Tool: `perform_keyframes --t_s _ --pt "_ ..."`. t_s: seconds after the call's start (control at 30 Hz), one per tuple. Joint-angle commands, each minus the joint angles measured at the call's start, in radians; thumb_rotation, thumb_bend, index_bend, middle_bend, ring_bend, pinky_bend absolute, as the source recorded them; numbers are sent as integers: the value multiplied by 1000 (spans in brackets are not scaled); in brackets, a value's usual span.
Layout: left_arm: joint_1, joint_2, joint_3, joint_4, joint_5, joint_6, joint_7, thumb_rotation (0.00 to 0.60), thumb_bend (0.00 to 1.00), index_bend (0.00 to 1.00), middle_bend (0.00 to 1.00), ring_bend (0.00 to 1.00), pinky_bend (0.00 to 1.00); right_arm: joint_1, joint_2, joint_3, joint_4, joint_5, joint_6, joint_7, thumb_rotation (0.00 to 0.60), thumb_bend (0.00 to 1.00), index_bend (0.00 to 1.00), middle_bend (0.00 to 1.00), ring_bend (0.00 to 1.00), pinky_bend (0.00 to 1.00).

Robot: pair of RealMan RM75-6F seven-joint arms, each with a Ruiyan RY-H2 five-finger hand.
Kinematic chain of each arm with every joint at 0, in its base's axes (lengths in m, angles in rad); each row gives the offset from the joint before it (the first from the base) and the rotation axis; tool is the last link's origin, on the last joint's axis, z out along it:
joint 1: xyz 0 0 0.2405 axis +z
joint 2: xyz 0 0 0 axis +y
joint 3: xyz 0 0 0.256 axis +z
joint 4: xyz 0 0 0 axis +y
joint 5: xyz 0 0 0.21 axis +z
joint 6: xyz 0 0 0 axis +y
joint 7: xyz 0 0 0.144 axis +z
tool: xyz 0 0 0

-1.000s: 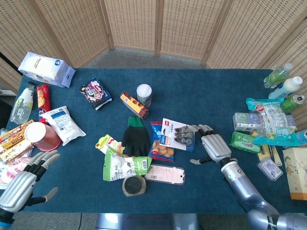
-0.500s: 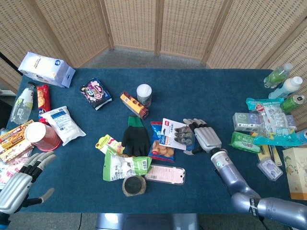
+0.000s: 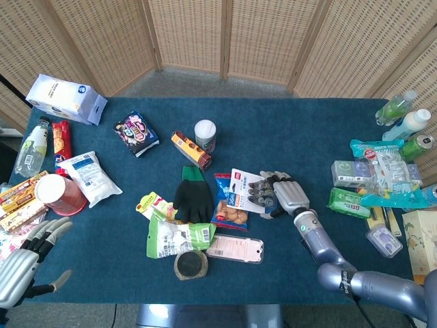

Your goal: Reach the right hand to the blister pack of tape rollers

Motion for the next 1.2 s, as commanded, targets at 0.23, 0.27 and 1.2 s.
perform_keyframes --t_s 0.23,0.27,1.2 --pt "11 -11 4 18 -2 12 -16 600 362 34 11 0 0 -9 -31 18 17 -29 48 52 600 89 278 478 605 854" --pt "12 -11 4 20 -1 14 -17 600 361 34 11 0 0 -13 -33 22 16 -34 53 65 600 88 313 524 664 900" --pt "30 -10 15 21 33 39 -10 600 361 35 12 0 0 -134 251 124 -433 -193 247 232 600 76 332 594 823 990"
